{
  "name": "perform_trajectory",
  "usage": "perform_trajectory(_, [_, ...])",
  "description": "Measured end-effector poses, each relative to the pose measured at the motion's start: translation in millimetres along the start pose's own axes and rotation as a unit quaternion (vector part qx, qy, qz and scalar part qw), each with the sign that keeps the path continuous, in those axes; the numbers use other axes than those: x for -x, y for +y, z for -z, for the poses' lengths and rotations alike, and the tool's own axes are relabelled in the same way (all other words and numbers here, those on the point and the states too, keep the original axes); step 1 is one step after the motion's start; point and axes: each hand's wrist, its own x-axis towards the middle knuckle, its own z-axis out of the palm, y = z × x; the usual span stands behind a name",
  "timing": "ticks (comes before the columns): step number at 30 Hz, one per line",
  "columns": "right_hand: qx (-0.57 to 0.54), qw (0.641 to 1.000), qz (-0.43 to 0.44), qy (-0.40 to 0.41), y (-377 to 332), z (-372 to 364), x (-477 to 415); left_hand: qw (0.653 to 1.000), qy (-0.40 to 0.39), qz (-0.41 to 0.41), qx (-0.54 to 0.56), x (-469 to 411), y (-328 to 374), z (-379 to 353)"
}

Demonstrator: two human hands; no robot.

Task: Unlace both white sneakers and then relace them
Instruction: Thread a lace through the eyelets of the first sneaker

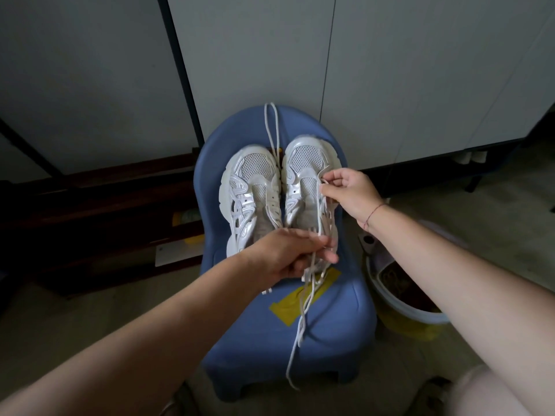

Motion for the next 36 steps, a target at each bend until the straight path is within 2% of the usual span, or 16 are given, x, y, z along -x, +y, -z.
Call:
perform_trajectory(2, [0.007,1.0,-0.001,0.0,0,0,0,0.997,-0.035,-0.002,-0.066,9,6,-2])
perform_trajectory(6, [0.007,1.0,-0.001,0.0,1,0,-1,0.983,-0.141,0.02,-0.113,36,12,-4])
perform_trajectory(11, [0.008,1.0,0.001,0.001,2,0,-2,0.972,-0.22,-0.019,-0.085,62,17,3])
perform_trajectory(14, [0.005,1.0,0.003,0.003,1,-1,-2,0.971,-0.219,-0.051,-0.081,67,16,13])
perform_trajectory(17, [0.009,1.0,0.004,0.007,1,-2,-2,0.968,-0.194,-0.073,-0.141,67,11,20])
perform_trajectory(20, [0.017,1.0,0.002,0.008,-1,-2,1,0.963,-0.146,-0.063,-0.218,71,7,23])
perform_trajectory(23, [0.03,0.999,0.0,0.016,-4,-4,4,0.963,-0.122,-0.053,-0.235,76,10,21])
perform_trajectory(31, [0.109,0.994,0.003,0.019,-5,-7,10,0.973,-0.15,0.006,-0.176,77,3,10])
perform_trajectory(36, [0.132,0.991,0.013,0.027,-2,-12,14,0.971,-0.11,-0.095,-0.192,85,10,9])
